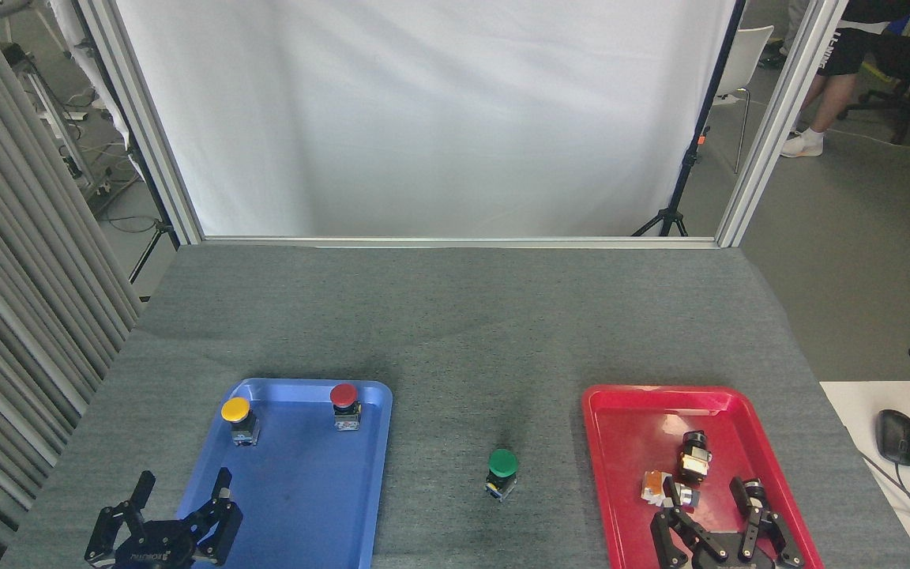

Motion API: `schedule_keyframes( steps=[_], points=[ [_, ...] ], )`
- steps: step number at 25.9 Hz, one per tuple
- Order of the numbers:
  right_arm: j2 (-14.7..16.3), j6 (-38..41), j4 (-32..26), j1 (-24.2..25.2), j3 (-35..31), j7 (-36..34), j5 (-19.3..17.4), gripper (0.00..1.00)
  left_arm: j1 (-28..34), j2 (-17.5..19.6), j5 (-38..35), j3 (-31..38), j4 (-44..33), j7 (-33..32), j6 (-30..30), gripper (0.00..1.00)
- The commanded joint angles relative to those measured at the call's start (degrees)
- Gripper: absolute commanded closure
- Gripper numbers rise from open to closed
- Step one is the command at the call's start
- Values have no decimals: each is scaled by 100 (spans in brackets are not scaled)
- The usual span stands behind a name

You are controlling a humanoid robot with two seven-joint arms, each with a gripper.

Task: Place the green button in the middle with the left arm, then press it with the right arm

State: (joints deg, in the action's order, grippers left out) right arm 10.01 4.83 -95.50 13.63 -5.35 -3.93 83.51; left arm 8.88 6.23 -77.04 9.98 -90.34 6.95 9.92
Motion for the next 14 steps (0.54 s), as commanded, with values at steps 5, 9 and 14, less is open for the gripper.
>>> schedule_keyframes(
  steps=[5,9,14],
  points=[
    [28,9,-144,122,-1,6,-2,0,53,10,5,48,-1,-124,-16,0],
    [36,0,-171,149,-1,6,-2,0,44,-8,5,66,-1,-141,-7,0],
    [36,9,-179,149,-10,-2,-2,0,-44,27,-4,74,26,-141,-42,0]
  ],
)
